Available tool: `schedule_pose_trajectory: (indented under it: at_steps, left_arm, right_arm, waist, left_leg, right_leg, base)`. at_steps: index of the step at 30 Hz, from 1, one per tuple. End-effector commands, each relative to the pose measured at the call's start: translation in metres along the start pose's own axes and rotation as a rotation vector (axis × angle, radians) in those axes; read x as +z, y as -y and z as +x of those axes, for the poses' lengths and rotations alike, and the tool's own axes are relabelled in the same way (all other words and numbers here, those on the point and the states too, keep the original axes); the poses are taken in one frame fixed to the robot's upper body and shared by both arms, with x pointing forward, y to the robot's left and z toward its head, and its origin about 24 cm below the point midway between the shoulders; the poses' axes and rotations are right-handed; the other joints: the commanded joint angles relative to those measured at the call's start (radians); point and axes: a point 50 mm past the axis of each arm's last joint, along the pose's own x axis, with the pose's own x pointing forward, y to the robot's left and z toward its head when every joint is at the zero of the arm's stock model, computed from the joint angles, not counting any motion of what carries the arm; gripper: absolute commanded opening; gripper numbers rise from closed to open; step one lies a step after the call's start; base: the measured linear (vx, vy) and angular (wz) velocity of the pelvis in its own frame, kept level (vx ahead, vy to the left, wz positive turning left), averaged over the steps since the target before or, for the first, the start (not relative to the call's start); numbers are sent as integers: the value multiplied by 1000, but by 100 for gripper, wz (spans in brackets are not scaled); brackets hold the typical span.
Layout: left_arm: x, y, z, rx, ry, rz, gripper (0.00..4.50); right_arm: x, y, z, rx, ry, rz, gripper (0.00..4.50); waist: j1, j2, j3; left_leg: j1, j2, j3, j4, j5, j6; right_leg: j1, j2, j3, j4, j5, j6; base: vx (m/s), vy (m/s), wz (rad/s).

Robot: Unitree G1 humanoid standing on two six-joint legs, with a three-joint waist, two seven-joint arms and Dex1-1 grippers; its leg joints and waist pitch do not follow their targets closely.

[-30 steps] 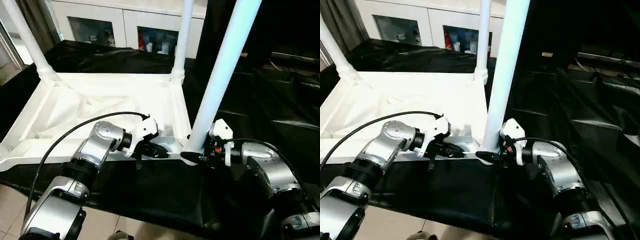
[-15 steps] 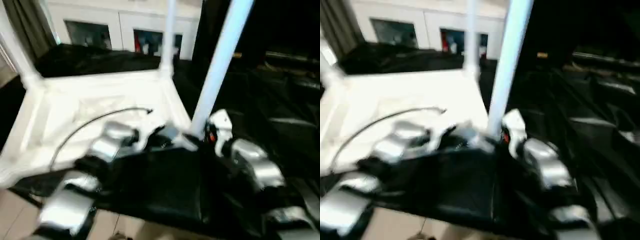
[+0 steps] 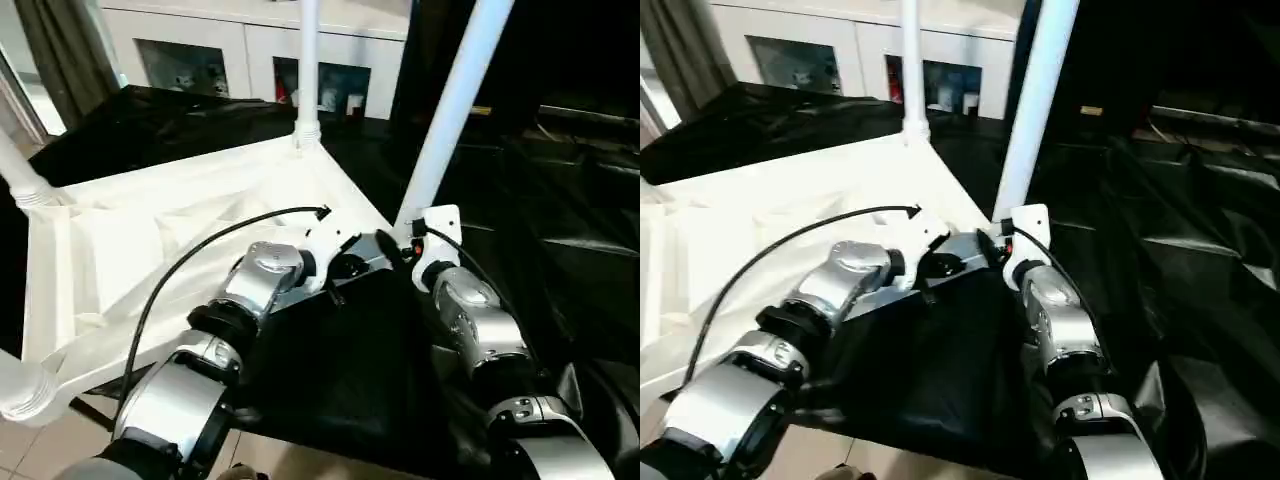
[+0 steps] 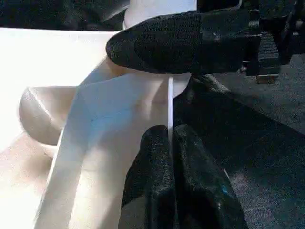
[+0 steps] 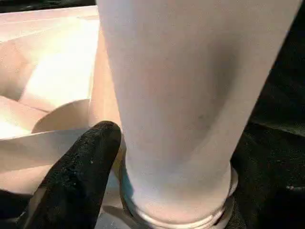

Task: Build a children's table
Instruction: Rotate leg to tighten

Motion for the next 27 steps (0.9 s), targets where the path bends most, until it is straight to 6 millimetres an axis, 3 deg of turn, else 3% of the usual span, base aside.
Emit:
schedule_pose_trajectory:
  at_steps: [1,4,8,9,12,16,21,27]
  left_arm:
    - [10,11,4,-91,96,22,0]
    - [5,10,-3,-148,85,39,0]
    - [-5,9,-14,-236,56,57,0]
    - [-8,8,-19,-272,46,69,0]
    - [-15,9,-30,-362,25,85,0]
    - [-21,10,-47,-472,3,103,0]
    - [-26,7,-56,-494,-12,102,0]
    - [-27,6,-60,-487,-16,104,0]
  right_arm:
    - [-8,-36,2,278,-46,-27,388]
    - [-7,-31,-7,401,-57,-125,388]
    - [-7,-20,-25,571,-81,-224,388]
    - [-6,-17,-31,619,-88,-238,388]
    - [-4,-10,-43,716,-111,-260,388]
    - [-2,-3,-55,810,-144,-288,388]
    - [-1,-1,-61,858,-156,-288,388]
    - [-1,-3,-62,889,-164,-266,361]
  waist:
    - [-1,-11,-52]
    - [0,-13,-52]
    - [-2,-10,-51]
    - [0,-13,-51]
    - [1,-10,-52]
    - [9,-7,-51]
    - [11,-7,-50]
    - [11,-9,-52]
  left_leg:
    - [11,46,-25,-71,-193,55]
    - [7,46,-25,-68,-171,77]
    - [6,47,-25,-68,-184,82]
    - [7,48,-26,-67,-193,85]
    - [7,52,-24,-67,-181,97]
    - [9,58,-22,-68,-185,90]
    - [11,57,-22,-71,-205,69]
    - [9,55,-22,-68,-176,72]
  right_leg:
    - [38,-65,47,-80,-137,-224]
    - [41,-65,47,-77,-99,-230]
    - [42,-65,46,-80,-127,-235]
    - [45,-64,46,-80,-133,-234]
    - [42,-63,46,-74,-101,-253]
    - [39,-63,45,-69,-91,-277]
    - [36,-64,46,-72,-135,-267]
    - [38,-64,46,-68,-97,-269]
  base:
    - [0,0,0]
    - [0,0,0]
    - [0,0,0]
    - [0,0,0]
    - [0,0,0]
    - [0,0,0]
    - [0,0,0]
    - [0,0,0]
